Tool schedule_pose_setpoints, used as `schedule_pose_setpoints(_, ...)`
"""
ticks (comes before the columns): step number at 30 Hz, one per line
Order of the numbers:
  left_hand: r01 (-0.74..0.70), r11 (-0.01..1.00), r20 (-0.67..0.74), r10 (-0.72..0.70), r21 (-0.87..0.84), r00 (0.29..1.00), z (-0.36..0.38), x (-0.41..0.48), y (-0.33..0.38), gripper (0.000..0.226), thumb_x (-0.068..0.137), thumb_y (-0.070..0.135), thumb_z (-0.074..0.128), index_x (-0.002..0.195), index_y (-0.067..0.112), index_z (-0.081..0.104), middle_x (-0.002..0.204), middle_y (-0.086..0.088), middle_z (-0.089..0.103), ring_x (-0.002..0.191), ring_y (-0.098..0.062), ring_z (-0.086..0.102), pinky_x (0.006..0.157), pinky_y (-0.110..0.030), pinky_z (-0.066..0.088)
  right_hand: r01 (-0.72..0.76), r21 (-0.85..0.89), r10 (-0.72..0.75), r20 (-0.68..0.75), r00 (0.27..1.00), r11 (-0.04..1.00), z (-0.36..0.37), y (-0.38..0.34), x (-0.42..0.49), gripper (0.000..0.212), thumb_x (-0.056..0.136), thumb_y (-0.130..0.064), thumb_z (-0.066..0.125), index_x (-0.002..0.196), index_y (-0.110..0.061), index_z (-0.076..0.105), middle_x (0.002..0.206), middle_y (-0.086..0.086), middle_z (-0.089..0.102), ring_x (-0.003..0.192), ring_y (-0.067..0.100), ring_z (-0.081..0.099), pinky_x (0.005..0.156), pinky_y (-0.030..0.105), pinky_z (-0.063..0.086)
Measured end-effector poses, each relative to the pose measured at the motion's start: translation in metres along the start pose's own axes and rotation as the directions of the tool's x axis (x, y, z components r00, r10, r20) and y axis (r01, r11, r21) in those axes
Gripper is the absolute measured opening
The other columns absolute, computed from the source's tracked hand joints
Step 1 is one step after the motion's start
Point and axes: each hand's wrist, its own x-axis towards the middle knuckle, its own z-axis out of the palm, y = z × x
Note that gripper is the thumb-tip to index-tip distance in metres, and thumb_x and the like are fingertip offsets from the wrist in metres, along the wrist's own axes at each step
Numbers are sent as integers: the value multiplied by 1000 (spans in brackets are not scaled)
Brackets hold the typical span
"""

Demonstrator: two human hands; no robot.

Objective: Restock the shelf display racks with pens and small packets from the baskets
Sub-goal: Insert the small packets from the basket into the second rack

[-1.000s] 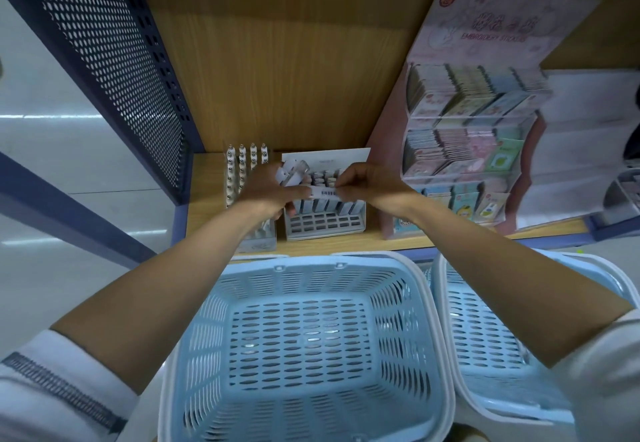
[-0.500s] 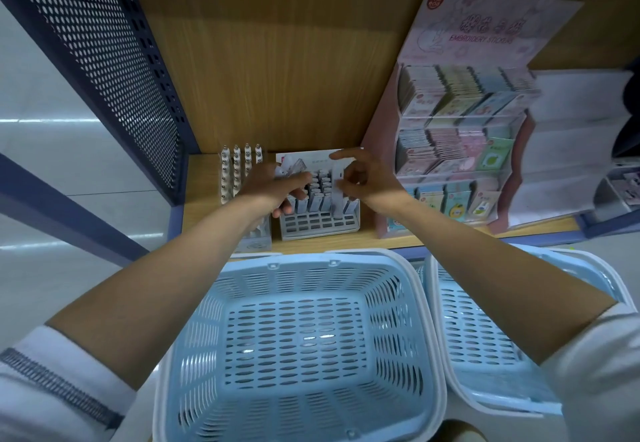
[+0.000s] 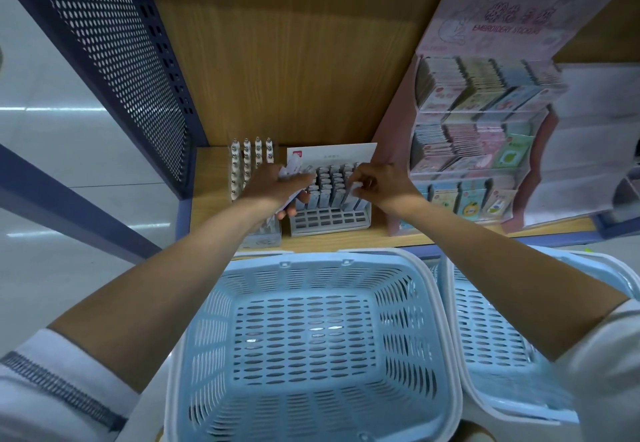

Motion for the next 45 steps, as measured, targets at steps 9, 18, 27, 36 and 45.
schedule_pose_setpoints(9, 4, 1000, 7, -4, 5, 1000, 0, 3, -3, 34, 94, 31, 62, 109, 0, 61, 73, -5, 71, 45, -15, 54, 37, -20, 36, 28, -7, -29, -75, 997, 1000, 26, 3, 1, 13, 77, -12, 77, 90, -12, 75, 85, -1, 61, 78, 12, 55, 69, 21, 39)
schedule_pose_setpoints(18, -1, 1000, 34, 1, -12, 999, -2, 1, -3, 36, 94, 30, 62, 105, -4, 64, 76, -8, 71, 47, -14, 54, 37, -21, 36, 57, -58, -58, -8, 998, 997, 23, 0, 4, 18, 84, -15, 71, 101, -10, 74, 92, 4, 64, 78, 11, 53, 73, 20, 40)
schedule_pose_setpoints(27, 6, 1000, 87, -4, -21, 996, -5, -2, -1, 23, 89, 15, 68, 108, 3, 62, 71, -3, 71, 48, -15, 54, 38, -21, 38, 60, -62, -66, -102, 993, 996, 25, -2, 2, 13, 84, -12, 71, 96, -11, 74, 86, 7, 68, 78, 21, 62, 73, 32, 51)
schedule_pose_setpoints(36, 46, 998, 43, -48, 44, 998, -3, -2, 0, 51, 85, 18, 74, 126, -1, 52, 73, -6, 62, 48, -13, 58, 39, -24, 40, 77, -73, -77, 2, 997, 994, 19, -4, 3, 15, 84, -12, 71, 99, -12, 74, 93, 6, 68, 77, 13, 54, 75, 23, 41)
schedule_pose_setpoints(45, 54, 996, 38, -57, 69, 998, -5, 1, -3, 60, 80, 20, 78, 130, 1, 51, 76, -8, 66, 53, -17, 59, 42, -26, 42, 113, -102, -104, 85, 991, 988, 14, -5, 6, 14, 84, -12, 71, 98, -8, 74, 91, 7, 66, 81, 16, 55, 75, 28, 44)
